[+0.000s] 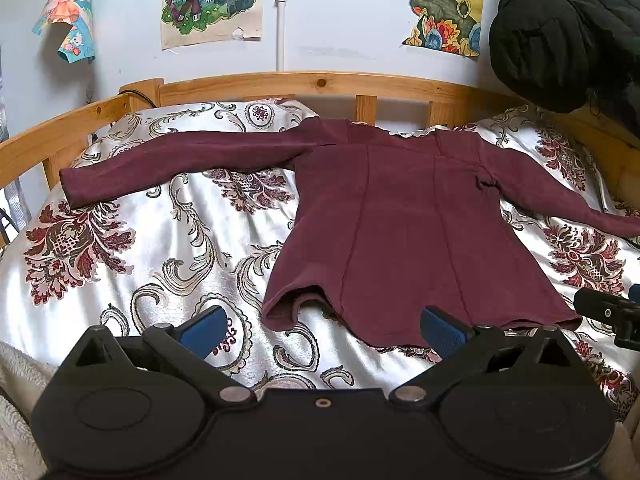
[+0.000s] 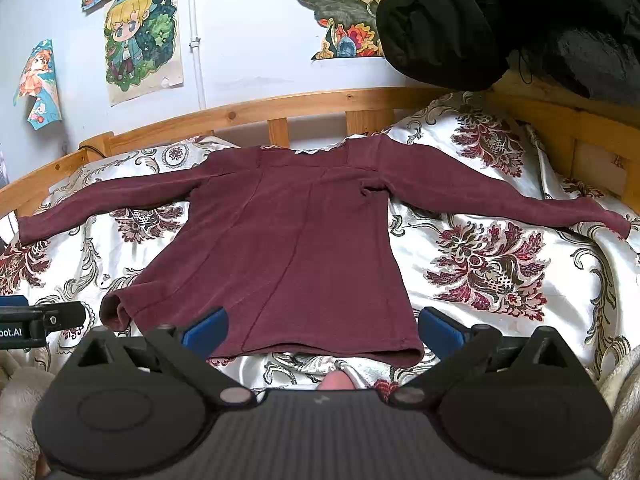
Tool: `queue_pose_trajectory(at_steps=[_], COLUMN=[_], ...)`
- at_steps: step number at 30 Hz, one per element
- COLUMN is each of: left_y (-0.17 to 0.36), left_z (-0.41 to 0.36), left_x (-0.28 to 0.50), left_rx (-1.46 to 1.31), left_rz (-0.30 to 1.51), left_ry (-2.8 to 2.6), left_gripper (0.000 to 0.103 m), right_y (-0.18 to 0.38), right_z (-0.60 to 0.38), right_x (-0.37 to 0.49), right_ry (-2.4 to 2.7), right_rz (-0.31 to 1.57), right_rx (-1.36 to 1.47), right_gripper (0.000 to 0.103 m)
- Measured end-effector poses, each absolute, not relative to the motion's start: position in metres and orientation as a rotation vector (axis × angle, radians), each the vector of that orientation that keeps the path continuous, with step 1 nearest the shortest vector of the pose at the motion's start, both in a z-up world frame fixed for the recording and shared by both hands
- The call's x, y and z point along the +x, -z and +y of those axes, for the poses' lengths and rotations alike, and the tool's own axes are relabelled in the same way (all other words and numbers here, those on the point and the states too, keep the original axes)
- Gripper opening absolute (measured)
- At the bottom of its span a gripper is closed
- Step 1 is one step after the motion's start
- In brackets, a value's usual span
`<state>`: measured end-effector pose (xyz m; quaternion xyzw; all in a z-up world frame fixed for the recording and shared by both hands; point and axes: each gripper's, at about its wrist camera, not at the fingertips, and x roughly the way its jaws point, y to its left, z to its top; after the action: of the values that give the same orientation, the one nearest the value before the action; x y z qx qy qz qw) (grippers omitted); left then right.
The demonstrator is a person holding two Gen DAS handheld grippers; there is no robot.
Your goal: Fold small clothes
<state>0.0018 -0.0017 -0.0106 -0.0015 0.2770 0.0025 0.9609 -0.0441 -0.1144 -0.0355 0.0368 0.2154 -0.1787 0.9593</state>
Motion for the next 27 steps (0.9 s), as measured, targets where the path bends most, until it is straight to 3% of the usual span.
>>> queue_pose_trajectory(at_steps=[27], left_y=[0.0176], left_z=[0.0020], left_x=[0.0032], left_rx=[-0.003], left_rz=[0.566], left_ry=[-0.004], left_gripper=[0.102], right_y=[0.0396], right_z=[-0.1201], right_x=[-0.0457], right_ry=[0.364], right_rz=[0.443], right_rx=[0.075], right_gripper=[0.103])
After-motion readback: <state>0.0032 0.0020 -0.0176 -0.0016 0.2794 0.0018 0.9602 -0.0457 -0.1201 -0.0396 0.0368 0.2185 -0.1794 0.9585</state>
